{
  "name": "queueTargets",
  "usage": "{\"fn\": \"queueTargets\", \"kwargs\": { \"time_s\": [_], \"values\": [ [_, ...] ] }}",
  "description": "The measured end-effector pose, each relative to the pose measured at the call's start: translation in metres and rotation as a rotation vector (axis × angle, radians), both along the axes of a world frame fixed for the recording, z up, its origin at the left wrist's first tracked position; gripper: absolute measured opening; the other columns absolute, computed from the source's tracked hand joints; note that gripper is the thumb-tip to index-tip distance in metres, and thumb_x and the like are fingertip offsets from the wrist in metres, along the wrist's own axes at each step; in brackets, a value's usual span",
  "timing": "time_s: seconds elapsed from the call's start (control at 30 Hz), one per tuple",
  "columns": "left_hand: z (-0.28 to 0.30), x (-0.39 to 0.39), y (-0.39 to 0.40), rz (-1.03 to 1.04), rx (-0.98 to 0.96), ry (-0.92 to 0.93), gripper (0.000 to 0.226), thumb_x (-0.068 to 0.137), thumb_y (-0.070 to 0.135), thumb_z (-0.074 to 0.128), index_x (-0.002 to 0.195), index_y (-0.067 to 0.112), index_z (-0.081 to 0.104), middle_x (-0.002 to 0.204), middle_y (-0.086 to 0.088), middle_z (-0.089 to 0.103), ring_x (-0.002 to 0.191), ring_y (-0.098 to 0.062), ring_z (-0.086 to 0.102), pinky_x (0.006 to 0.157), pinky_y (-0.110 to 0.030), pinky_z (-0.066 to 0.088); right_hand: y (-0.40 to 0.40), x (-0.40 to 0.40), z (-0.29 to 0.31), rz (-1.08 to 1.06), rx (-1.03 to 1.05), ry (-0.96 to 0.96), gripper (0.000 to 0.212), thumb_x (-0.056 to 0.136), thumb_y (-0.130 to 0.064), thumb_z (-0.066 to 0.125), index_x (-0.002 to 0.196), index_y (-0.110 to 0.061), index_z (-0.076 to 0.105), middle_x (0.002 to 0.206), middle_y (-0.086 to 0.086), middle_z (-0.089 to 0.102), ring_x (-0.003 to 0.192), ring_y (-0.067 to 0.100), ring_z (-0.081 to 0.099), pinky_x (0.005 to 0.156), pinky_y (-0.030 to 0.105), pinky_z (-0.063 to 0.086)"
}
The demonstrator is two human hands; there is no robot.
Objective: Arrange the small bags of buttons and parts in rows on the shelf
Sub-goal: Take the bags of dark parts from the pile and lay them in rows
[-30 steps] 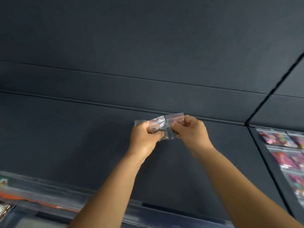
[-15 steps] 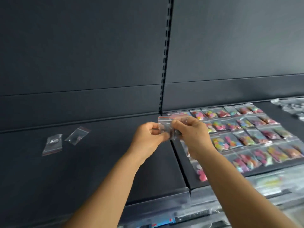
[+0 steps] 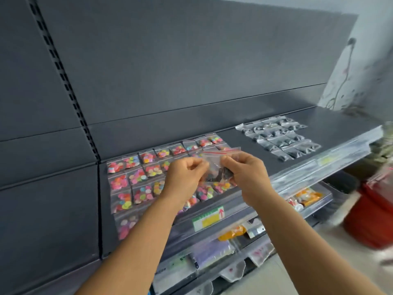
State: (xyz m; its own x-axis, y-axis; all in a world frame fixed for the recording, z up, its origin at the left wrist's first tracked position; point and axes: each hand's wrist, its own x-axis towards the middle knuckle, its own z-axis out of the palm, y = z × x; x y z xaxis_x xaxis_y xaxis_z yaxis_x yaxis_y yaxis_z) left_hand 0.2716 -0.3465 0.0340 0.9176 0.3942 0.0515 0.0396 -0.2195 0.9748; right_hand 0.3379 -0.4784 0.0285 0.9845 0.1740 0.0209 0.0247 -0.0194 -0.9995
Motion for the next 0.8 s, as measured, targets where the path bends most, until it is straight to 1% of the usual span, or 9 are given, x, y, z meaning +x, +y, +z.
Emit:
{"fn": "queueTargets", "kwargs": {
  "time_s": [0.03,0.13,0.17,0.27,0.4,0.5,0.57,0.67,0.8],
  "values": [
    [0.001,0.007,-0.014,-0.006,-0.004,0.001,0.018,0.088,0.02,0.062,0.073,0.018,0.07,0.067,-0.008,0.069,0.056,-0.013,0.055,0.059,-0.03,0.051,-0.014,0.004,0.001,-0.012,0.006,-0.001,0.023,0.081,-0.017,0.069,0.059,-0.013,0.065,0.048,0.001,0.059,0.046,0.014,0.051,0.051,0.03,0.046],
    [0.001,0.025,-0.048,-0.029,-0.009,0.022,0.022,0.09,0.02,0.059,0.071,0.015,0.069,0.063,-0.006,0.065,0.055,-0.017,0.056,0.057,-0.03,0.05,-0.05,0.016,0.005,-0.034,0.044,0.015,0.025,0.083,-0.018,0.065,0.064,-0.001,0.064,0.057,0.009,0.061,0.058,0.023,0.056,0.068,0.047,0.054],
    [0.001,0.032,-0.057,-0.037,-0.017,0.026,0.022,0.091,0.019,0.058,0.072,0.014,0.068,0.063,-0.005,0.065,0.053,-0.015,0.057,0.055,-0.029,0.05,-0.059,0.02,0.006,-0.036,0.062,0.029,0.024,0.083,-0.017,0.063,0.066,0.0,0.064,0.06,0.011,0.062,0.061,0.025,0.057,0.069,0.047,0.055],
    [0.003,0.054,-0.084,-0.077,-0.046,0.024,0.02,0.092,0.018,0.056,0.077,0.015,0.067,0.068,-0.002,0.068,0.053,-0.011,0.061,0.044,-0.019,0.045,-0.086,0.031,0.007,-0.066,0.09,0.049,0.019,0.084,-0.015,0.06,0.069,-0.007,0.069,0.063,0.009,0.059,0.063,0.022,0.054,0.062,0.032,0.053],
    [0.005,0.089,-0.12,-0.191,-0.083,-0.007,0.013,0.092,0.018,0.058,0.083,0.017,0.068,0.078,-0.005,0.071,0.064,-0.014,0.062,0.053,-0.022,0.049,-0.12,0.052,0.005,-0.162,0.129,0.086,0.017,0.086,-0.02,0.064,0.075,-0.011,0.073,0.071,0.01,0.067,0.071,0.024,0.061,0.078,0.043,0.055],
    [0.002,0.116,-0.145,-0.28,-0.099,-0.016,0.009,0.089,0.021,0.063,0.085,0.016,0.07,0.076,-0.002,0.07,0.064,-0.01,0.062,0.054,-0.021,0.05,-0.144,0.072,0.001,-0.233,0.106,0.073,0.015,0.085,-0.024,0.066,0.076,-0.014,0.074,0.072,0.01,0.067,0.069,0.022,0.061,0.076,0.045,0.055],
    [-0.001,0.138,-0.16,-0.331,-0.112,-0.01,0.01,0.089,0.023,0.064,0.086,0.016,0.07,0.072,0.002,0.068,0.059,-0.005,0.061,0.053,-0.02,0.051,-0.16,0.089,-0.003,-0.254,0.103,0.052,0.015,0.084,-0.024,0.067,0.075,-0.014,0.074,0.071,0.008,0.067,0.068,0.02,0.061,0.072,0.041,0.054],
    [-0.008,0.176,-0.18,-0.353,-0.133,0.005,0.01,0.089,0.021,0.063,0.083,0.016,0.069,0.073,0.0,0.068,0.064,-0.008,0.062,0.054,-0.02,0.053,-0.18,0.121,-0.008,-0.269,0.084,0.056,0.014,0.083,-0.023,0.069,0.074,-0.015,0.074,0.065,-0.001,0.069,0.061,0.011,0.063,0.06,0.025,0.052],
    [-0.014,0.236,-0.197,-0.311,-0.152,0.002,0.015,0.089,0.018,0.062,0.076,0.016,0.068,0.071,0.001,0.069,0.066,-0.013,0.062,0.06,-0.028,0.054,-0.201,0.17,-0.008,-0.231,0.131,0.112,0.013,0.085,-0.021,0.067,0.08,-0.012,0.075,0.073,0.007,0.07,0.067,0.018,0.065,0.068,0.031,0.057]
  ]
}}
